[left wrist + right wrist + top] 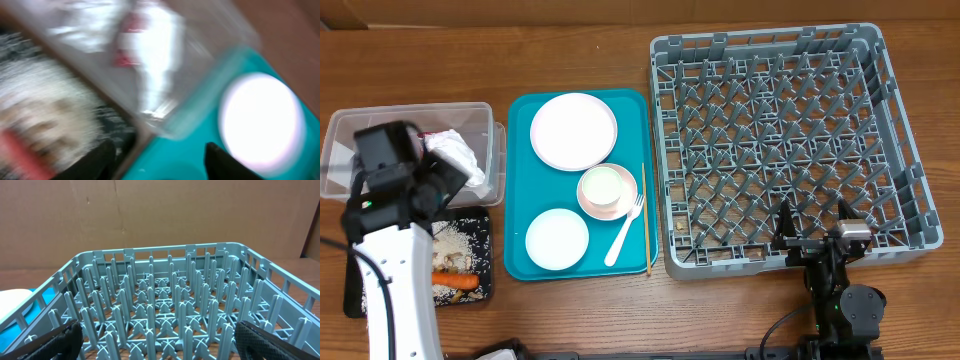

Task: Sort waste into correct bins and load items into the dishwasher
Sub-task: 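Grasp the white cup on the teal tray with the left gripper and lift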

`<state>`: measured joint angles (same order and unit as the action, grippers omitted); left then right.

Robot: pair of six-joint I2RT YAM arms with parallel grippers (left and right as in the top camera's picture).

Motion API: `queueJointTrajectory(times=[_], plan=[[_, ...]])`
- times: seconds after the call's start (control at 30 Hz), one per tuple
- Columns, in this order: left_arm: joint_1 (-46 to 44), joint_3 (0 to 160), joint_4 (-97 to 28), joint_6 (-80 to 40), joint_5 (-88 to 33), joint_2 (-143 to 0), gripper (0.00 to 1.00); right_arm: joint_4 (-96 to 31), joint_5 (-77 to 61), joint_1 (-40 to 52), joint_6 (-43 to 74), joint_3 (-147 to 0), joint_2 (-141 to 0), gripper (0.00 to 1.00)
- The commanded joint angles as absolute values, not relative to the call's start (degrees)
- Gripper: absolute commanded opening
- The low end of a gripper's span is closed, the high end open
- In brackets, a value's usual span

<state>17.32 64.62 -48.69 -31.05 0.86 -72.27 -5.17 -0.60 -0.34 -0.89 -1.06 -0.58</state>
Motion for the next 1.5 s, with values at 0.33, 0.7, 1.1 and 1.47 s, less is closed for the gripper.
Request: queueJointTrajectory(times=[0.33, 0.7, 1.1, 1.47], plan=[[-8.25, 65.84, -38.89, -21.71, -11.40, -80.12, 0.51, -4.84, -0.08, -0.51, -1.10, -0.45, -0.16, 1.00], [-12.27, 65.84, -38.63, -23.33, -11.31, -92.47, 0.41, -4.84, -0.05, -0.51, -1.10, -0.45, -0.16, 1.00], [-13.96, 65.80, -42.92, -23.29, -12.97, -95.53, 0.17, -4.84, -0.08, -0.51, -1.10, -0.45, -0.16, 1.00], [-13.21, 70.76, -47.20, -21.58, -12.88, -95.46, 0.04, -4.84, -0.08, -0.51, -1.10, -0.45, -0.16, 1.00]])
